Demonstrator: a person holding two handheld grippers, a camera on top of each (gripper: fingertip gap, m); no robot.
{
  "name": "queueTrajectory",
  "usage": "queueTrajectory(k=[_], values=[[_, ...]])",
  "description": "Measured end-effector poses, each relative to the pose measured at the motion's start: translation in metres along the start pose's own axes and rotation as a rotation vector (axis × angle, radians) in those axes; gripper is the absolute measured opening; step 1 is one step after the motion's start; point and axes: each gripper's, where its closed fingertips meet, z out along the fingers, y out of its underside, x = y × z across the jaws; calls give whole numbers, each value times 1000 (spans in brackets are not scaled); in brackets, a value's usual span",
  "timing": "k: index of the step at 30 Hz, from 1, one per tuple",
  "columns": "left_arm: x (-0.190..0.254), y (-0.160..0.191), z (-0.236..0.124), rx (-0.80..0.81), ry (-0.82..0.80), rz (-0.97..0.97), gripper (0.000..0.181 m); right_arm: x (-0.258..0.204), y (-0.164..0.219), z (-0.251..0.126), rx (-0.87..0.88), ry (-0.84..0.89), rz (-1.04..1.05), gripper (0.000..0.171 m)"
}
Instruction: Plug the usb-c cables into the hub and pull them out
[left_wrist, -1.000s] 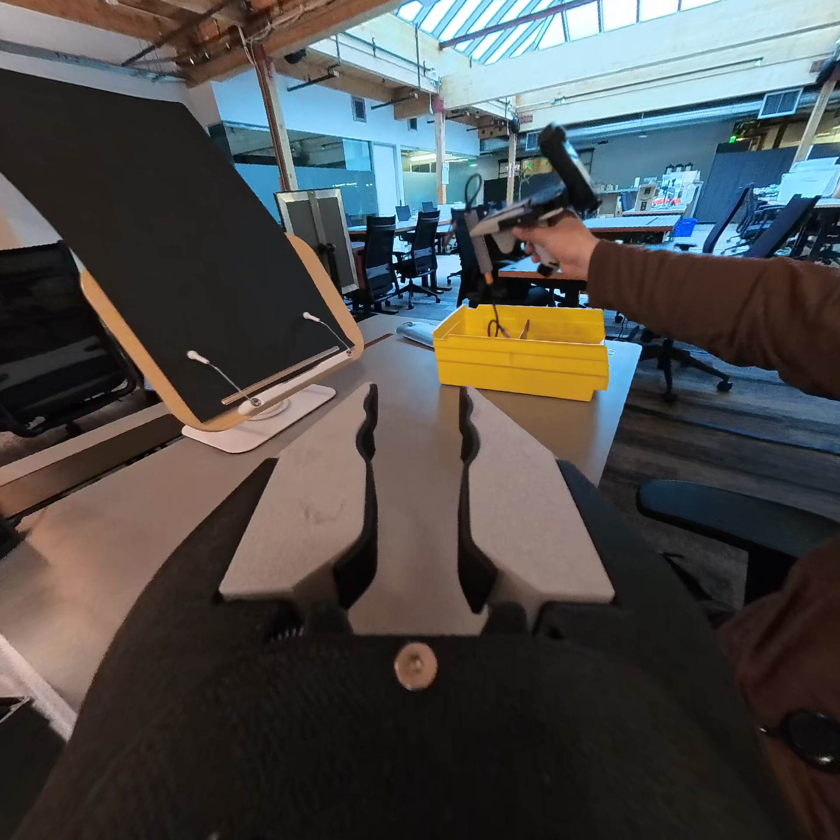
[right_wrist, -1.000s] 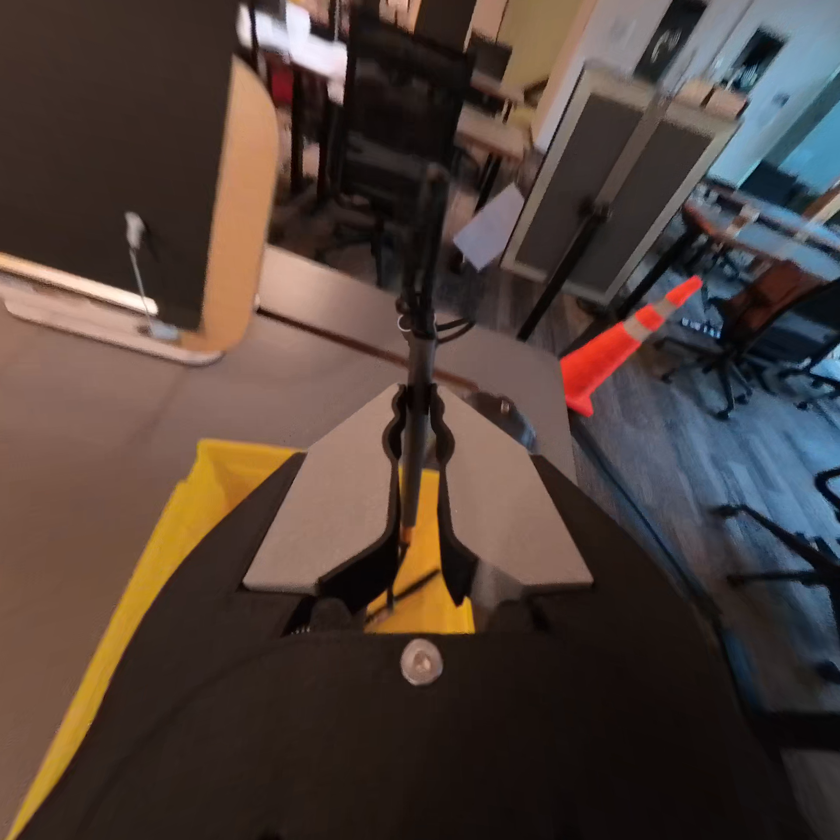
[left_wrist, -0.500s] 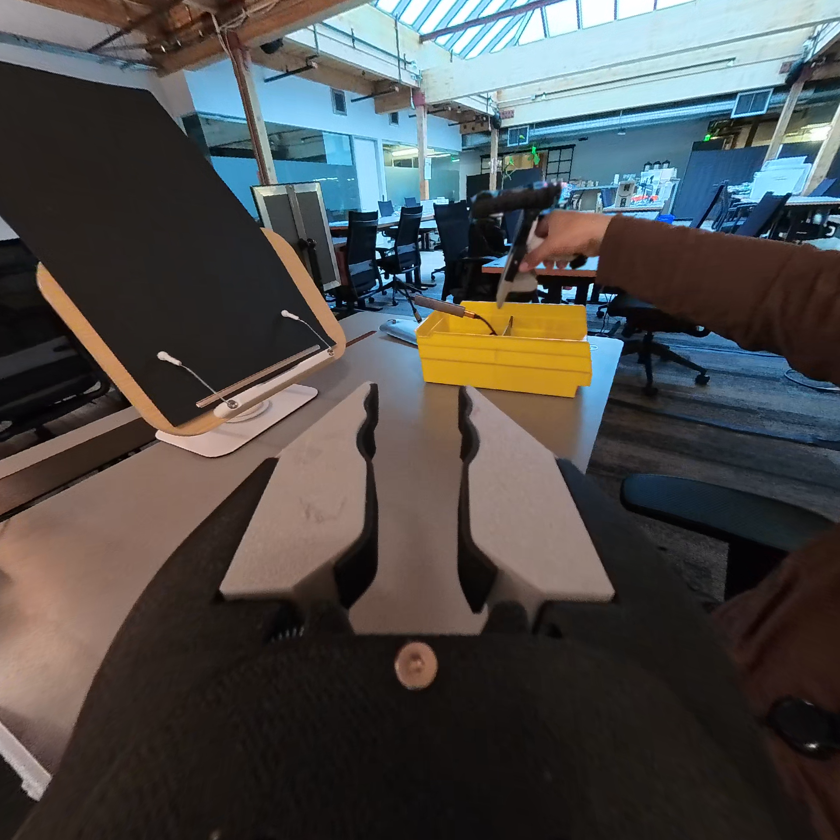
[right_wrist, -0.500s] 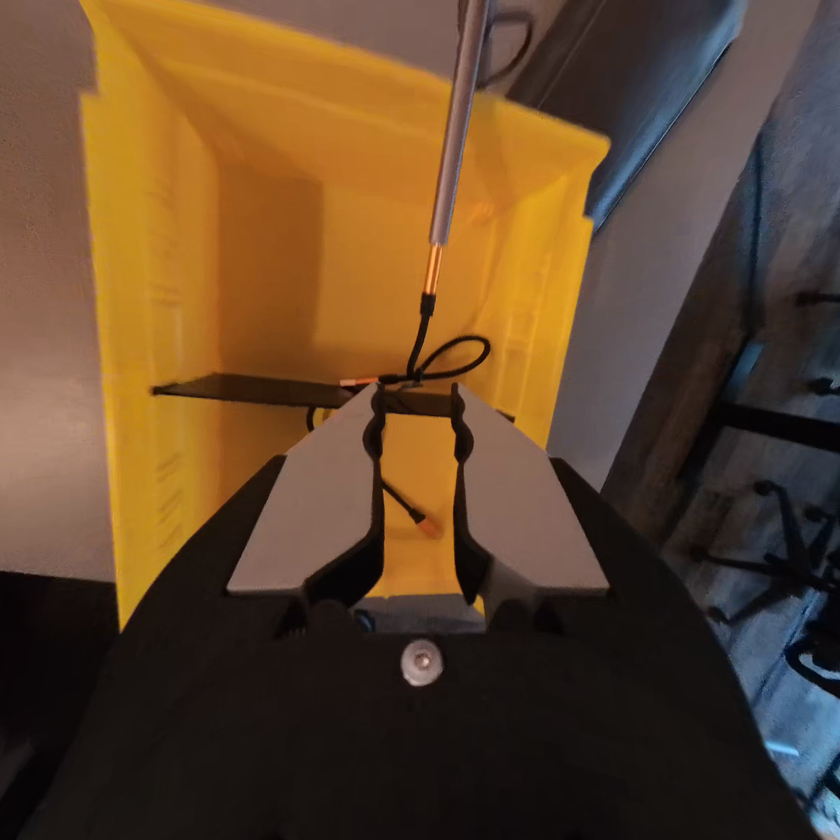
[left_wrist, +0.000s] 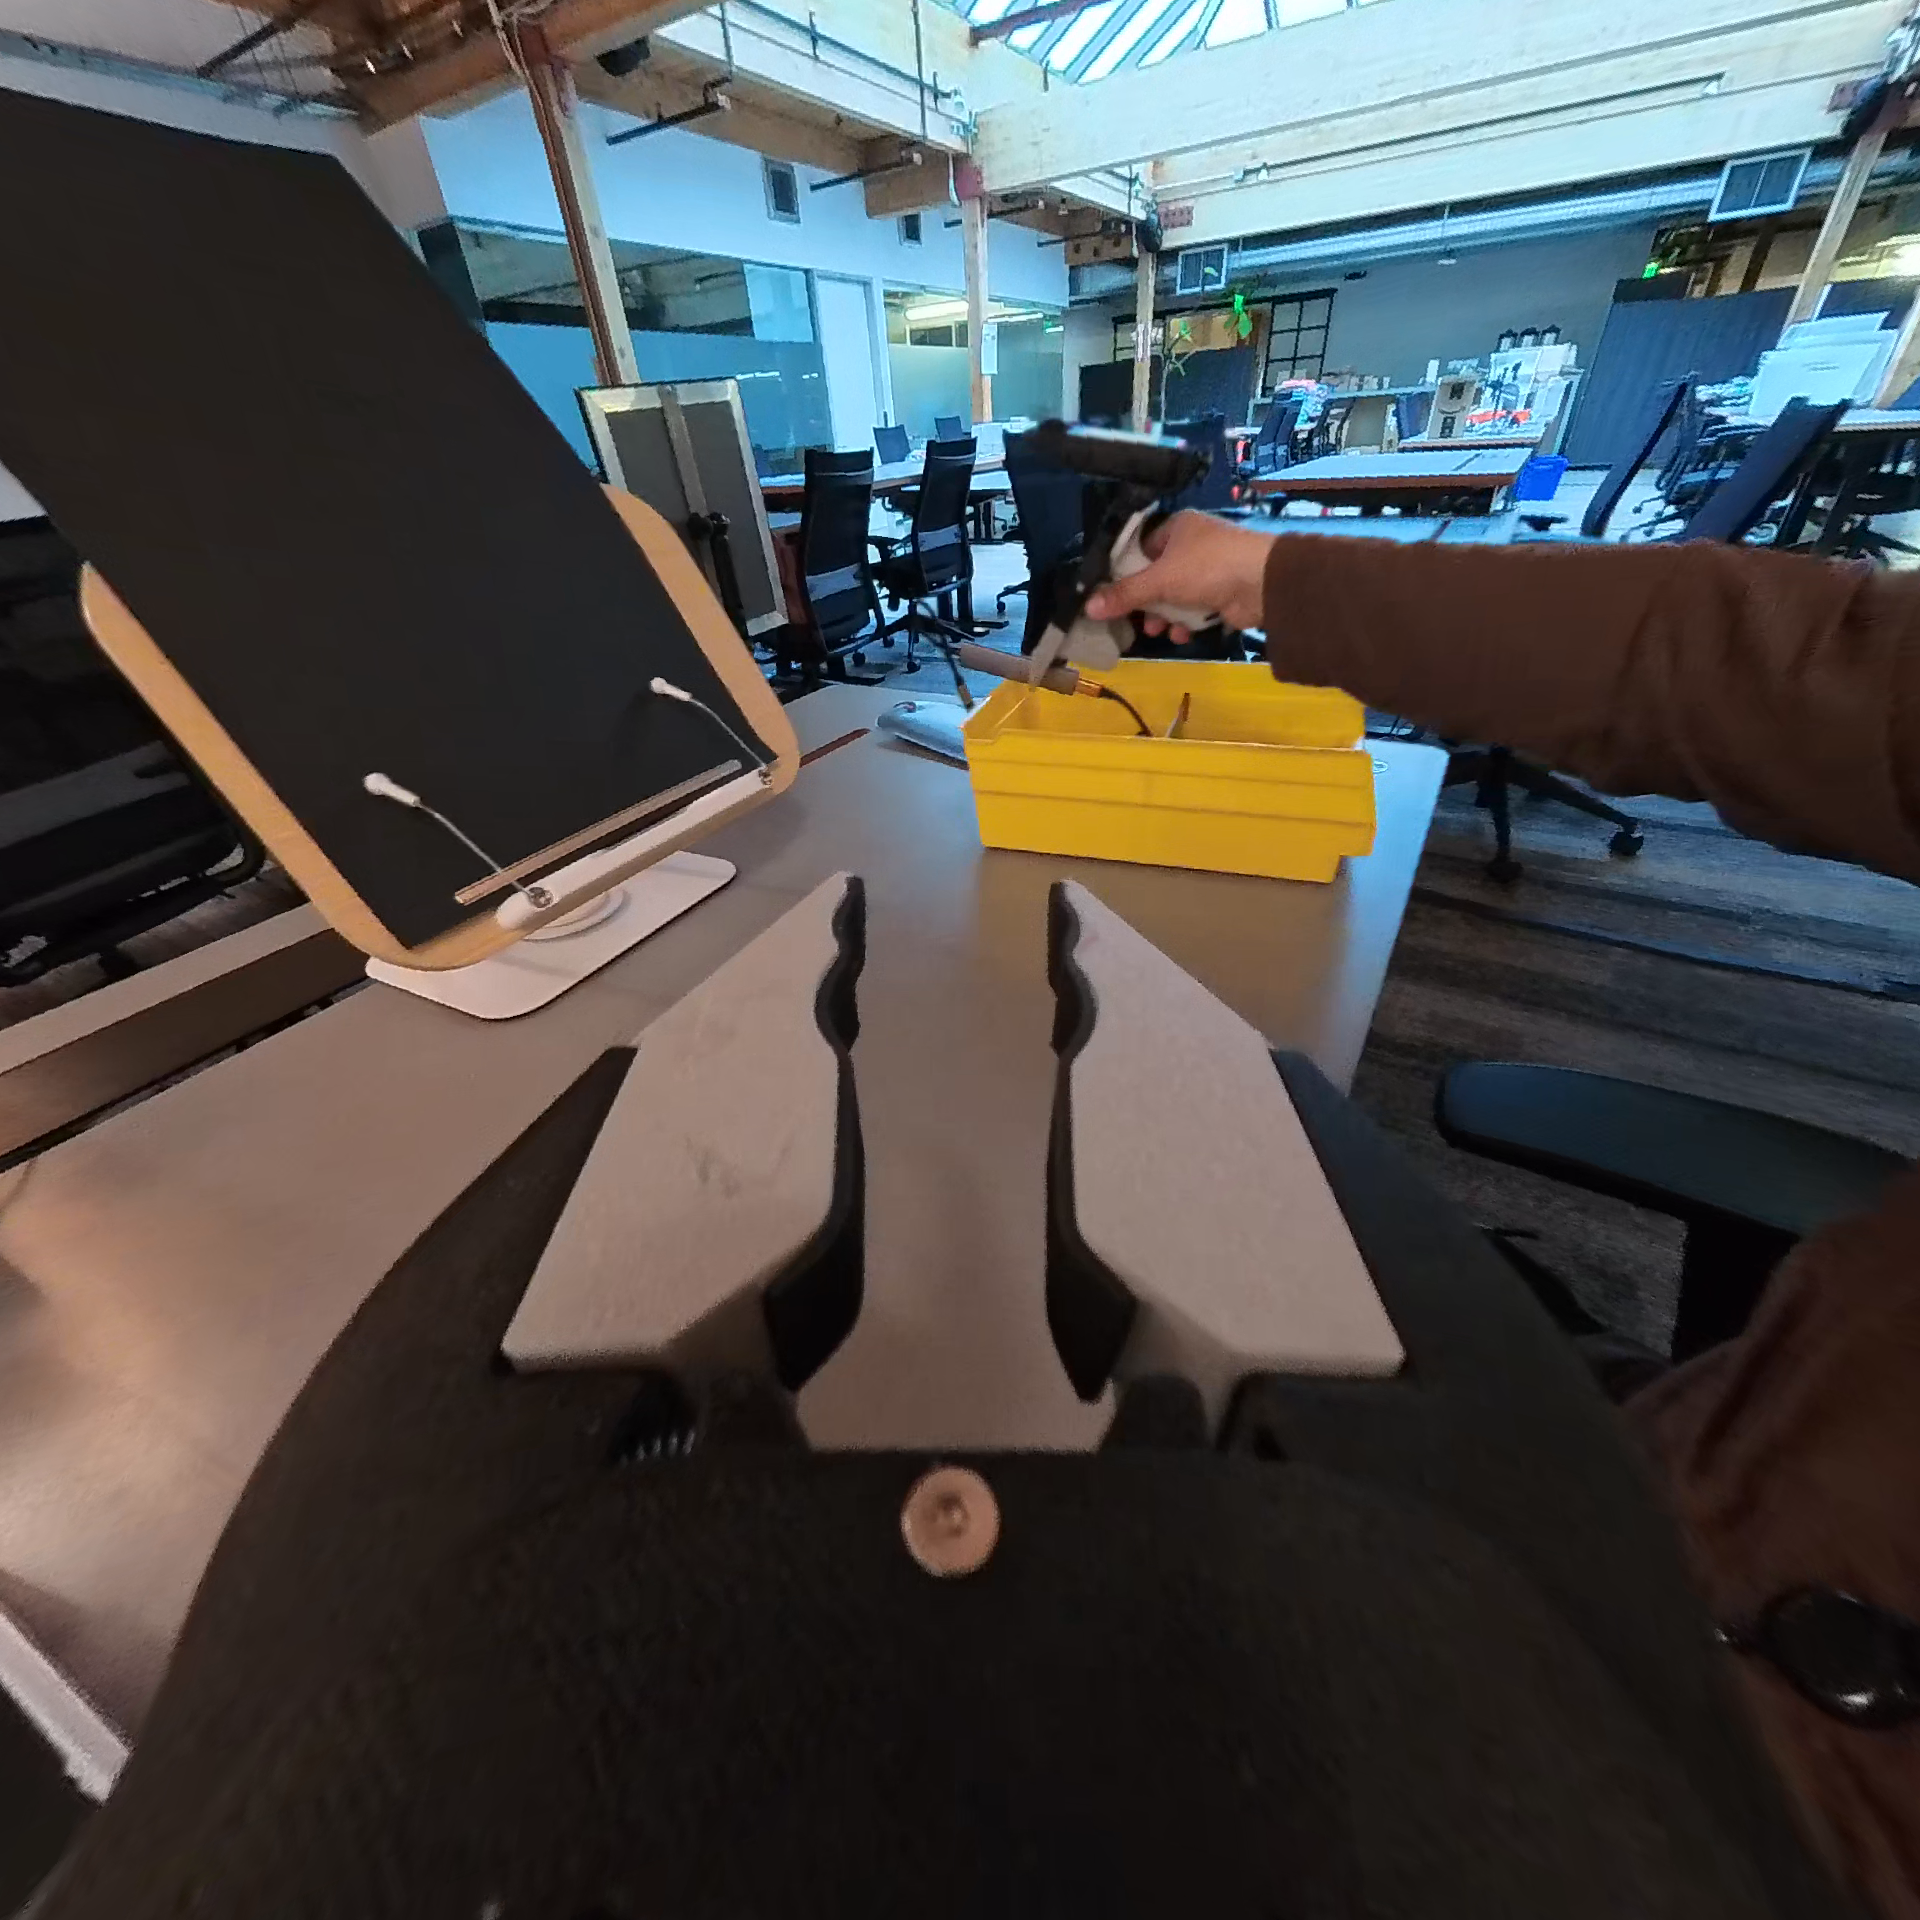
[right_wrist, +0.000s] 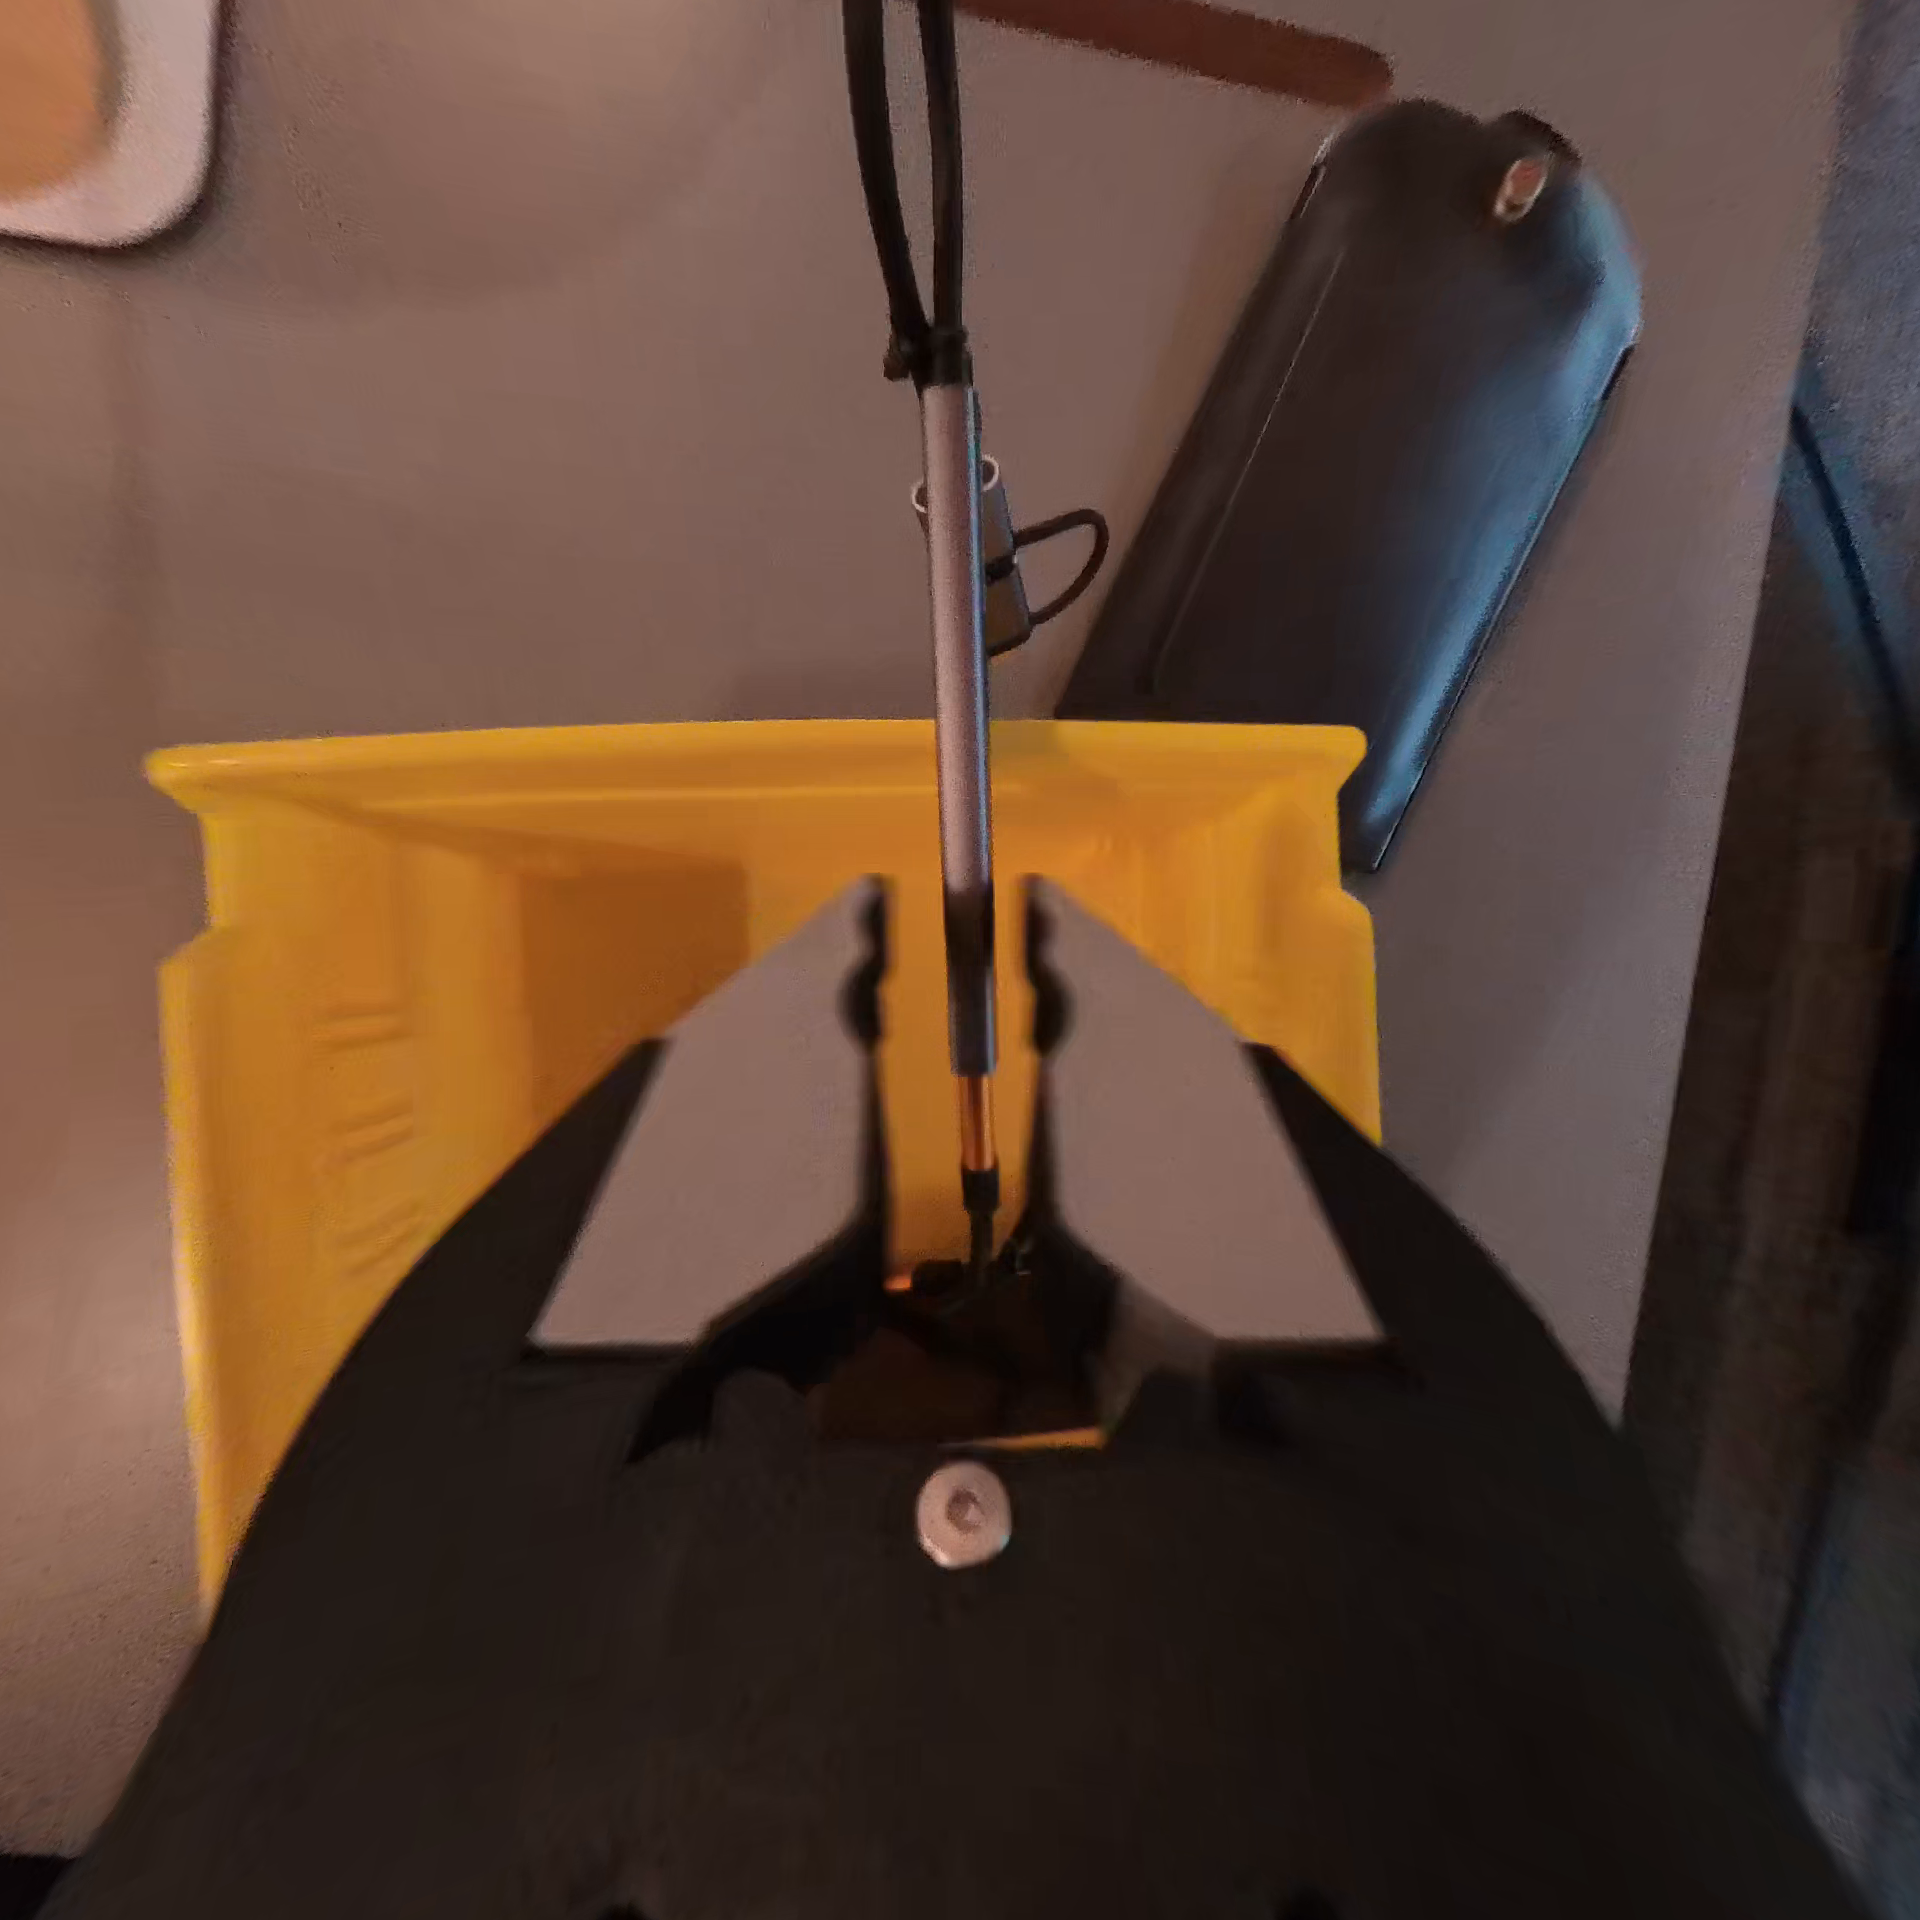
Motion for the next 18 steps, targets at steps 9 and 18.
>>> queueTrajectory(k=[9,18], values=[[-13,12,6,-19,3,-37,32,-42,14,-38,160,-277,-568,6],[2,12,17,-39,18,1,32,-7,87,-17,-381,-44,-917,6]])
